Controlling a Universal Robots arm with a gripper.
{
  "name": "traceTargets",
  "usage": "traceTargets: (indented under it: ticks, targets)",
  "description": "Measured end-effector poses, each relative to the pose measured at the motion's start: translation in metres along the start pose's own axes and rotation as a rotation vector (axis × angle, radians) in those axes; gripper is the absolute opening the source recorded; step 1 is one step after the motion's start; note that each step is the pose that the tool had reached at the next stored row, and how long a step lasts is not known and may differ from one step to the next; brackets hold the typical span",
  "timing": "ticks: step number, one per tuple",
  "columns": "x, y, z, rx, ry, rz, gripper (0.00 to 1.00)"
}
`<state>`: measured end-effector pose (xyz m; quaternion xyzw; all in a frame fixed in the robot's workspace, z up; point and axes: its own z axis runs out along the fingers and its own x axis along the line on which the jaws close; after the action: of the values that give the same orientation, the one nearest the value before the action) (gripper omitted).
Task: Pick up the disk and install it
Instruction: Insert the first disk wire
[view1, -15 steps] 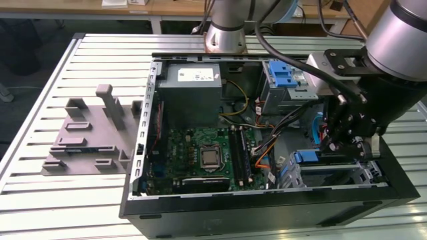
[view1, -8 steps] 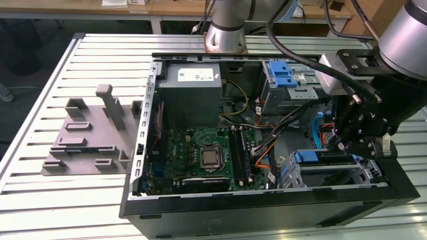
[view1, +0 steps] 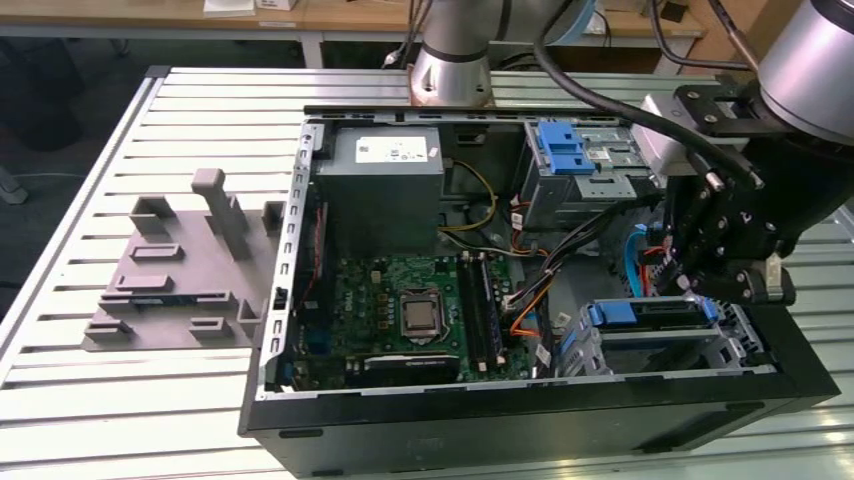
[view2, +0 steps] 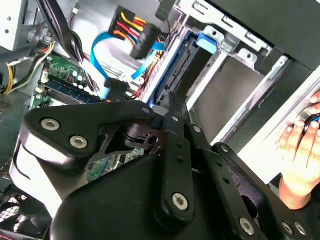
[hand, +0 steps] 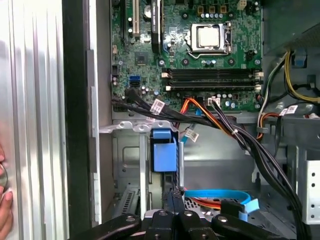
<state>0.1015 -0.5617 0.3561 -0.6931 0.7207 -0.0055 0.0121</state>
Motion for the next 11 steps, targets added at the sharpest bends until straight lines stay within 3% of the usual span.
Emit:
traceTargets:
  ticks: [6,11]
  targets:
    - [-0.0065,-0.012,0.0004,0.0,-0.0001,0.0,0.11]
    - [-0.0093,-0.0136,-0.0007,0.0,0.0003,0.0,0.11]
